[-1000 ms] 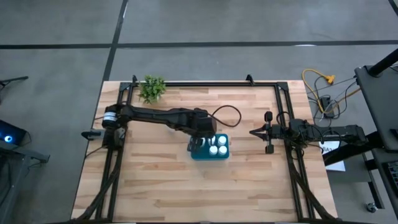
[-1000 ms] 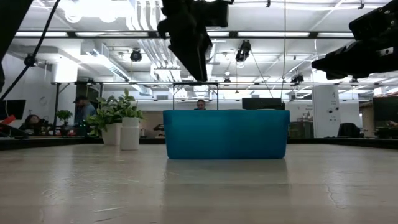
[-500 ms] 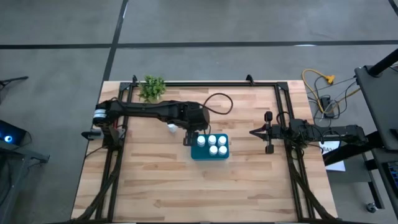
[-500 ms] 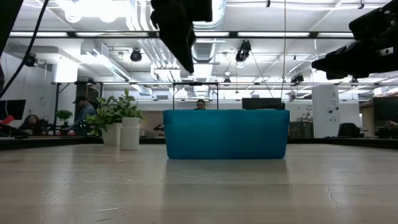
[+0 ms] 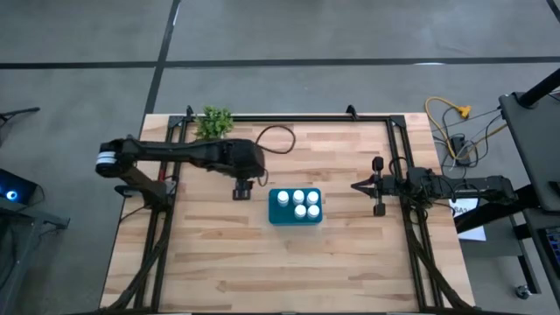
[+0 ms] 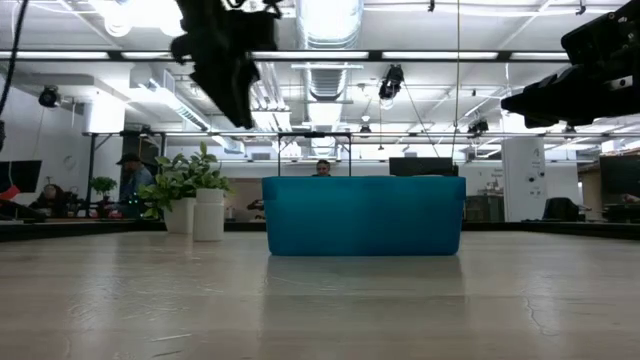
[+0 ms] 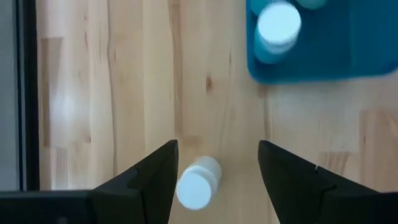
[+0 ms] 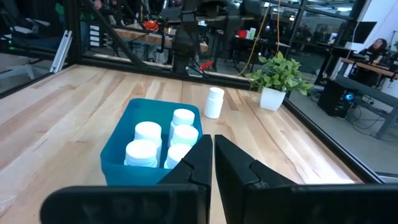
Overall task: Pick and place pill bottles into a basket
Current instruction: Put the white pill bottle into the blue bin
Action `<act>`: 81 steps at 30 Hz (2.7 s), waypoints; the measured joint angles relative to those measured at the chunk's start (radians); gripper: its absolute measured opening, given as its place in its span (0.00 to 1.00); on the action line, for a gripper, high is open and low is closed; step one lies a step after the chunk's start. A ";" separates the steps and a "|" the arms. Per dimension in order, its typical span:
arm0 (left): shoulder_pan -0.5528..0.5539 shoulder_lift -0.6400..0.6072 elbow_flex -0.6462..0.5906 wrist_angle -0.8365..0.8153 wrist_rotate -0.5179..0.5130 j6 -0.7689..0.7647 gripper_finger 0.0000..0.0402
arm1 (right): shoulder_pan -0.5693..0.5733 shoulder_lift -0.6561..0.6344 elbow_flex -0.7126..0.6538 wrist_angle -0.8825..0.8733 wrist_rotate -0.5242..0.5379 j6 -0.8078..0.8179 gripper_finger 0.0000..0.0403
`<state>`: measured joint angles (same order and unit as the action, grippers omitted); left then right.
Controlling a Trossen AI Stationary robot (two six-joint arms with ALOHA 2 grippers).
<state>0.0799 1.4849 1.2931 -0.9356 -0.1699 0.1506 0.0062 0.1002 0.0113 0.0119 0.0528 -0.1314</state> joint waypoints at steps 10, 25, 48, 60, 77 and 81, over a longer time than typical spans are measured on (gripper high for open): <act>0.037 -0.157 -0.247 0.088 0.010 0.018 0.51 | 0.000 0.000 0.000 0.000 0.000 0.000 0.02; 0.178 -0.170 -0.353 0.222 0.105 0.049 0.51 | 0.000 0.001 0.000 0.001 0.000 0.000 0.02; 0.209 -0.142 -0.416 0.326 0.146 0.065 0.51 | 0.000 0.001 0.000 0.000 0.000 0.000 0.02; 0.226 -0.066 -0.419 0.334 0.162 0.066 0.51 | 0.000 0.001 0.000 0.000 0.001 0.000 0.02; 0.229 -0.021 -0.422 0.348 0.177 0.065 0.43 | 0.000 0.000 0.000 0.000 0.001 0.000 0.02; 0.229 -0.026 -0.421 0.352 0.179 0.059 0.35 | 0.000 0.000 0.000 0.000 0.001 0.000 0.02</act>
<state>0.3084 1.4593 0.8726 -0.5833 0.0086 0.2100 0.0062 0.1001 0.0113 0.0124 0.0536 -0.1314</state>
